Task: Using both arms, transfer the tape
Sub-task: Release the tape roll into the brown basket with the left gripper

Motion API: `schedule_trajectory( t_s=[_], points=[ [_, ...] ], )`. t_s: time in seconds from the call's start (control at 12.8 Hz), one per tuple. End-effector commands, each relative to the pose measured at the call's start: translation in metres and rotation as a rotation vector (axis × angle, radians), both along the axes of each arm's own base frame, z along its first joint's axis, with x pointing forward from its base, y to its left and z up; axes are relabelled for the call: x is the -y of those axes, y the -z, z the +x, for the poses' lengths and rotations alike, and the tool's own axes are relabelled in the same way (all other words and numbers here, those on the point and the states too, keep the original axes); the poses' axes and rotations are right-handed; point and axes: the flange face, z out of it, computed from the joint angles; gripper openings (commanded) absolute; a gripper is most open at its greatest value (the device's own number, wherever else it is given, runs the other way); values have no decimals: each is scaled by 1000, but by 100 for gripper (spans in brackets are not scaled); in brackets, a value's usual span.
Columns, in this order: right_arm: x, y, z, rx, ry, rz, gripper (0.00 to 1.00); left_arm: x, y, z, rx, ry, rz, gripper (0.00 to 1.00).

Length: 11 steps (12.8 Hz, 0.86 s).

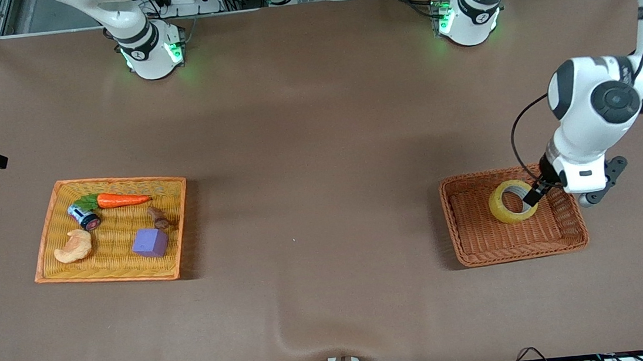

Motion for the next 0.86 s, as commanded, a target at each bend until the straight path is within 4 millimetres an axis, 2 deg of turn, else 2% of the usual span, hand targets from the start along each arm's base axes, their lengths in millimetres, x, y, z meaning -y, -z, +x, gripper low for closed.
schedule_trajectory(
  t_s=[0.0, 0.23, 0.47, 0.63, 0.78],
  points=[
    [2, -5, 2, 5, -4, 27, 100, -5, -47, 0, -70, 197, 50, 100],
    [0, -6, -3, -14, -1, 33, 100, 7, -89, 6, -103, 322, 4, 100],
    [5, -3, -4, -25, -4, 34, 100, 16, -149, -14, -54, 530, -47, 100],
    [2, -3, -3, -22, -7, 34, 100, 12, -171, -28, -79, 604, -41, 100],
    [-2, -4, -4, -25, -15, 36, 100, 10, -198, -31, -105, 599, -46, 100]
  ],
)
